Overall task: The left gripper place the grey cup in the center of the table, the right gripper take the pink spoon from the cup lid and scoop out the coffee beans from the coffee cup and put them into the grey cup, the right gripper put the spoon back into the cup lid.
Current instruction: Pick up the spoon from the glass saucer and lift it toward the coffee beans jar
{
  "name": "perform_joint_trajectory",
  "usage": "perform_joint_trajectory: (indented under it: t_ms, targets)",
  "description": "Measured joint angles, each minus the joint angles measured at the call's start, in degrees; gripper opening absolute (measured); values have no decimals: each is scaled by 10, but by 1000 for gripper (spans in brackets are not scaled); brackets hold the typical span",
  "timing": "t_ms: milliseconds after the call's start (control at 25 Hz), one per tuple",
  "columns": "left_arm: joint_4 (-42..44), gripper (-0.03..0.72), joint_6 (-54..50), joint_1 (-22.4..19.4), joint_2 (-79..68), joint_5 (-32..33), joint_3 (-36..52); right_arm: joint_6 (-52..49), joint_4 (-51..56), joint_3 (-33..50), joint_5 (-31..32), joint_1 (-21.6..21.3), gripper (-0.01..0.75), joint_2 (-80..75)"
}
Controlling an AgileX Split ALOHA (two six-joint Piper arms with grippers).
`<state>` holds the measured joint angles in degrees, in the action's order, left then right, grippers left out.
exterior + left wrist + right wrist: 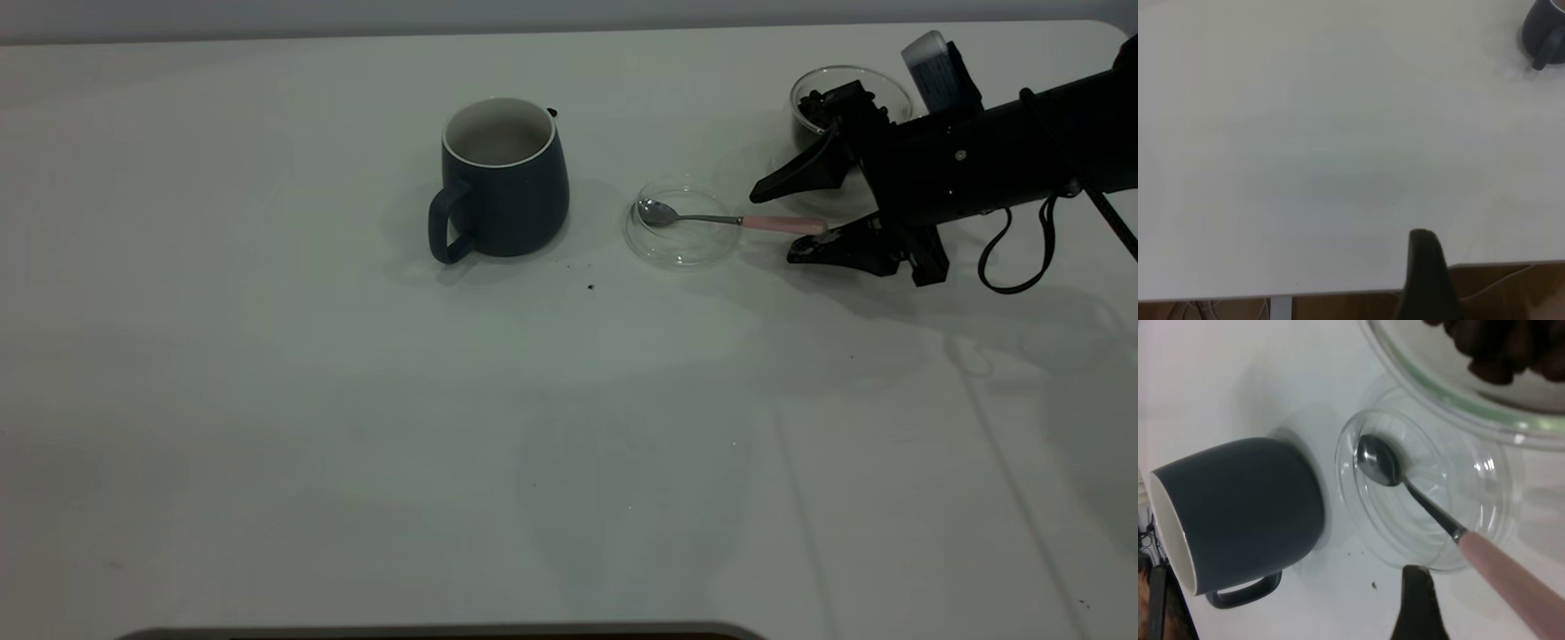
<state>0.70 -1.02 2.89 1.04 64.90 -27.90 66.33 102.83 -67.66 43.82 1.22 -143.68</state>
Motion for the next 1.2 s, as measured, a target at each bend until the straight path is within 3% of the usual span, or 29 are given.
perform_joint_trajectory:
  t_ms: [600,1200]
  targets:
    - [0,567,0,0,0,0,0,13,0,0,45,0,445,0]
    - [0,567,0,0,0,0,0,59,0,-1,28,-16,162,3]
